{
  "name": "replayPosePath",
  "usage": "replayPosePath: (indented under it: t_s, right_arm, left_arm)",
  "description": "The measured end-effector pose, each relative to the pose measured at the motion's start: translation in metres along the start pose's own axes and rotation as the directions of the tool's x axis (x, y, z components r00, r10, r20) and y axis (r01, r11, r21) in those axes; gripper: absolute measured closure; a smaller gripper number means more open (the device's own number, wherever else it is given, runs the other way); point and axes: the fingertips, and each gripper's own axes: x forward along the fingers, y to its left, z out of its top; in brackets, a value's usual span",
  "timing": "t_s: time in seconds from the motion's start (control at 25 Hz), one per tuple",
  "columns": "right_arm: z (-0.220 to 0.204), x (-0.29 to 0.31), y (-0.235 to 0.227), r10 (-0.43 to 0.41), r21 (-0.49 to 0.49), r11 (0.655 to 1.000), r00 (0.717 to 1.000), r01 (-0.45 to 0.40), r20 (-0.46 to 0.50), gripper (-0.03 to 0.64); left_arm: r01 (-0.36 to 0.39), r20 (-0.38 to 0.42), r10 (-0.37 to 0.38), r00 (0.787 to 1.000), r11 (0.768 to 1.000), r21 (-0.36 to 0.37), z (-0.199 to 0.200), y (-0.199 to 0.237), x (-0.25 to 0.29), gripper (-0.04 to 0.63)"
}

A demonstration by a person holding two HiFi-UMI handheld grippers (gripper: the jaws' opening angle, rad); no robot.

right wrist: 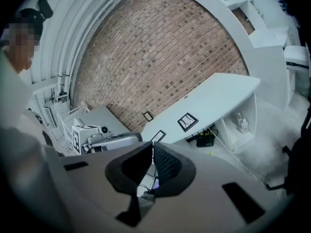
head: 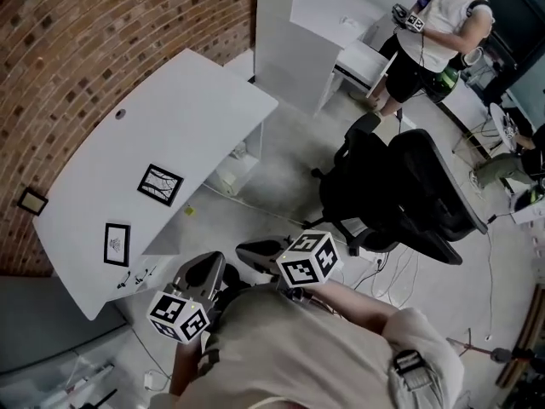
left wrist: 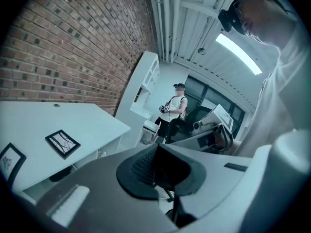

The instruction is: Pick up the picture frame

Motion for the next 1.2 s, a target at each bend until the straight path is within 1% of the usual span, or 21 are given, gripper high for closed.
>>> replayPosePath:
  t_s: [0.12, 0.28, 0.4, 0.56, 0.8, 0.92, 1.08, 1.2]
  right_arm:
    - [0.015, 0.019, 0.005, -0.022, -0.024, 0.999, 1.000, 0.023, 0.004, 0.611]
    - [0.014, 0.062, 0.008, -0.033, 0.010, 0.999, 0.999, 0.033, -0.025, 0.611]
    - [0.017, 0.078, 0.013, -0.032, 0.002, 0.999, 0.999, 0.032, -0.044, 0.611]
    - [0.019, 0.094, 0.023, -0.032, -0.041, 0.999, 0.998, 0.029, -0.063, 0.611]
    - [0.029, 0.114, 0.028, -0.063, -0.043, 0.997, 0.997, 0.061, -0.051, 0.611]
    - [0.033, 0.124, 0.030, -0.083, -0.069, 0.995, 0.995, 0.079, -0.060, 0.611]
    - [0.030, 0.130, 0.032, -0.098, -0.104, 0.991, 0.992, 0.090, -0.083, 0.611]
    - [0.034, 0.129, 0.026, -0.108, -0.097, 0.990, 0.991, 0.100, -0.075, 0.611]
  left_arm:
    - [-0.002, 0.027, 0.002, 1.000, 1.000, -0.007, 0.015, 0.029, -0.015, 0.589]
    - [-0.047, 0.041, 0.050, 0.998, 0.996, -0.078, 0.008, 0.078, -0.048, 0.589]
    - [-0.050, 0.052, 0.056, 0.997, 0.992, -0.119, 0.006, 0.092, -0.058, 0.590]
    - [-0.029, 0.073, 0.037, 0.997, 0.993, -0.114, 0.008, 0.099, -0.065, 0.589]
    - [-0.005, 0.085, 0.015, 0.996, 0.994, -0.110, 0.015, 0.120, -0.078, 0.589]
    - [0.012, 0.092, -0.002, 0.996, 0.994, -0.109, 0.016, 0.129, -0.080, 0.589]
    - [0.021, 0.085, -0.011, 0.996, 0.993, -0.117, 0.014, 0.136, -0.081, 0.589]
    - [0.028, 0.076, -0.020, 0.997, 0.993, -0.112, 0.015, 0.140, -0.074, 0.589]
